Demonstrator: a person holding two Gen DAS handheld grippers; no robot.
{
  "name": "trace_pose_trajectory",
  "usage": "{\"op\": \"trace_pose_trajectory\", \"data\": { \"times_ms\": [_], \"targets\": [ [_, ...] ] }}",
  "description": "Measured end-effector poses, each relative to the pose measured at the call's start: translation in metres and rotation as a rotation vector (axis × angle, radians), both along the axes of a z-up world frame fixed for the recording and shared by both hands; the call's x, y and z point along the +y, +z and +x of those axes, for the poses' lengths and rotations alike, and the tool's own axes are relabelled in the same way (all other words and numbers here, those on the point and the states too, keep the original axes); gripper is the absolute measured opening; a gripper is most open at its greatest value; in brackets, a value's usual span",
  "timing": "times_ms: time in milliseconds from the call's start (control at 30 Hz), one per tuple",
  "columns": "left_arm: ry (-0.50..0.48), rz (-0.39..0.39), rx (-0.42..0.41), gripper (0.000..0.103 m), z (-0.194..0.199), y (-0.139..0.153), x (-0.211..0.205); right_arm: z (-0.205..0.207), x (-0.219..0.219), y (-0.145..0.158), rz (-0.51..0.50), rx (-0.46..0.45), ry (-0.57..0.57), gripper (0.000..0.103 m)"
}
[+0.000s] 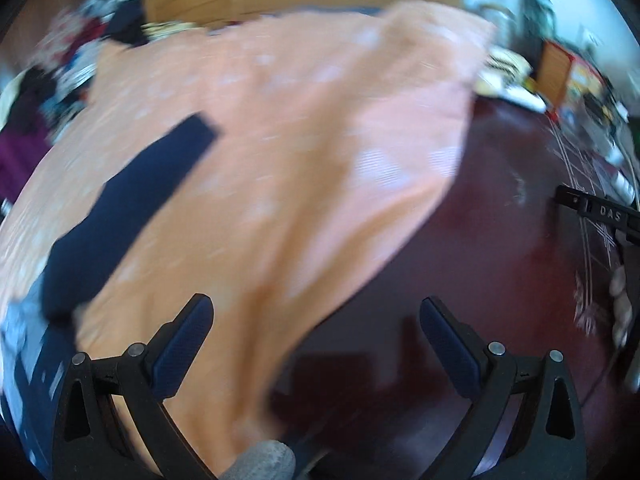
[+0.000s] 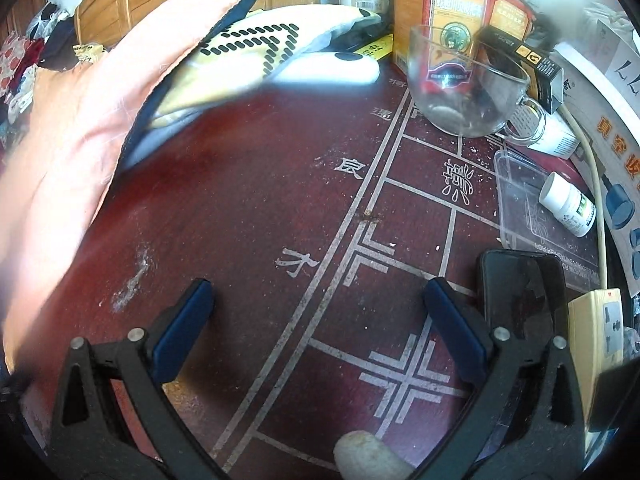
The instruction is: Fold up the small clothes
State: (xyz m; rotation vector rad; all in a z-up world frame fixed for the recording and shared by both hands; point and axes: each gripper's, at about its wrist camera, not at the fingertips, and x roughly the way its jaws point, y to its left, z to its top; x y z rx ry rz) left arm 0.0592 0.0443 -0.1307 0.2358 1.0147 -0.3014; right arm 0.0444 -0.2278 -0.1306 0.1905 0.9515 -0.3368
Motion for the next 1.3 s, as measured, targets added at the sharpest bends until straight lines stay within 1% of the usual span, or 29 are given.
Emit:
{"op": "trace_pose_trajectory", "data": {
  "times_ms": [33, 67, 133, 200, 267, 300, 333, 367, 433, 467, 567, 967, 1133, 1300],
  "targets": [
    [-0.021, -0.027, -0.006, 0.103, 0.003, 0.0, -0.009, -0.003, 0.002, 0.003, 0.0, -0.001, -0.003, 0.103],
    [-0.051, -0.045, 0.006, 0.103, 0.007, -0.001, -0.026, -0.009, -0.009, -0.005, -0.001, -0.007, -0.005, 0.103],
    [-0.075, -0.06, 0.015, 0.103, 0.009, 0.0, -0.05, -0.015, -0.009, -0.002, -0.001, -0.007, -0.016, 0.103],
    [-0.093, -0.071, -0.01, 0.103, 0.005, 0.002, -0.076, -0.015, -0.011, 0.0, 0.002, -0.007, -0.025, 0.103],
    [-0.113, -0.092, -0.024, 0.103, 0.003, 0.001, -0.087, -0.01, -0.014, -0.002, 0.003, -0.005, -0.031, 0.103],
    [-0.117, -0.1, -0.022, 0.103, 0.003, 0.002, -0.094, -0.014, -0.014, 0.0, 0.003, -0.006, -0.034, 0.103],
    [-0.116, -0.104, -0.026, 0.103, 0.005, 0.001, -0.098, -0.004, -0.019, -0.004, 0.006, -0.006, -0.036, 0.103],
    [-0.115, -0.106, -0.034, 0.103, 0.004, -0.001, -0.105, -0.005, -0.019, -0.004, 0.006, -0.006, -0.038, 0.103],
    [-0.115, -0.109, -0.036, 0.103, 0.003, -0.001, -0.108, 0.002, -0.021, -0.008, 0.004, -0.005, -0.049, 0.103],
    [-0.115, -0.111, -0.035, 0.103, 0.004, -0.002, -0.11, 0.014, -0.022, -0.015, 0.004, -0.003, -0.052, 0.103],
    [-0.115, -0.108, -0.034, 0.103, 0.007, -0.002, -0.109, 0.02, -0.022, -0.018, 0.003, -0.002, -0.052, 0.103],
    [-0.115, -0.108, -0.034, 0.103, 0.005, -0.001, -0.11, 0.019, -0.023, -0.02, 0.003, -0.005, -0.055, 0.103],
    [-0.115, -0.107, -0.034, 0.103, 0.005, -0.001, -0.11, 0.014, -0.021, -0.021, 0.001, -0.008, -0.082, 0.103],
    [-0.115, -0.107, -0.034, 0.103, 0.005, -0.001, -0.11, 0.012, -0.02, -0.021, 0.0, -0.009, -0.086, 0.103]
  ]
}}
